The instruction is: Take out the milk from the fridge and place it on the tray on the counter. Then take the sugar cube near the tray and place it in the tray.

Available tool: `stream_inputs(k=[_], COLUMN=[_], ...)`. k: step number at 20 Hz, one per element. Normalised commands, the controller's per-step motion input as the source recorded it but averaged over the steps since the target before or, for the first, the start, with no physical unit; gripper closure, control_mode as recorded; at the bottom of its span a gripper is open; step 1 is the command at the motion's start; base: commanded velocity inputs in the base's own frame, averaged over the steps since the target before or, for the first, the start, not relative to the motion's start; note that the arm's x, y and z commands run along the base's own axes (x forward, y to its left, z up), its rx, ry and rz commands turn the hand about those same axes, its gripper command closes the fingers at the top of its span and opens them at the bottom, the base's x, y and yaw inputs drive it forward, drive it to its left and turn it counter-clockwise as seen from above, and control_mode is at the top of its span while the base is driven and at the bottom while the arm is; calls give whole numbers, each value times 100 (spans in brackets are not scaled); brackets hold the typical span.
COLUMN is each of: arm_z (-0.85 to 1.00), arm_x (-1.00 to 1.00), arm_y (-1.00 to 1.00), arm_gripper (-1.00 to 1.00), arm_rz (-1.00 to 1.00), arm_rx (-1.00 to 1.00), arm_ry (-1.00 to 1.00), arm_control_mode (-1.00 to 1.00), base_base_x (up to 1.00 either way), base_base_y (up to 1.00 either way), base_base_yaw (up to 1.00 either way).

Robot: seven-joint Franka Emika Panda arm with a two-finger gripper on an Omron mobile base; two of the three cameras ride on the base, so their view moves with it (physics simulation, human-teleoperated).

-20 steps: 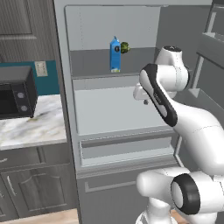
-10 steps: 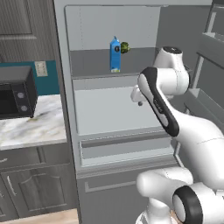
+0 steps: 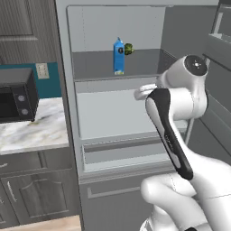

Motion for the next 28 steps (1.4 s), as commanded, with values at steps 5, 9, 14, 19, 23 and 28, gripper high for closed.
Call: stream_inputs(k=[5, 9, 14, 19, 23, 28], arm_z=[55, 55, 45, 28, 15, 0], arm_x=[0, 0, 2, 13, 30, 42], arm_y=[34, 31, 20, 0, 0, 0], arm_gripper=[-100, -100, -100, -100, -100, -100], arm_rz=[0, 0, 0, 0, 0, 0], arm_rx=[0, 0, 0, 0, 0, 0], arm_ry=[-48, -45, -27, -17, -7, 0], arm_control_mode=[-100, -100, -100, -100, -100, -100], base_base_x=[0, 0, 0, 0, 0, 0], base_base_y=[0, 0, 0, 0, 0, 0], base_base_yaw=[0, 0, 0, 0, 0, 0])
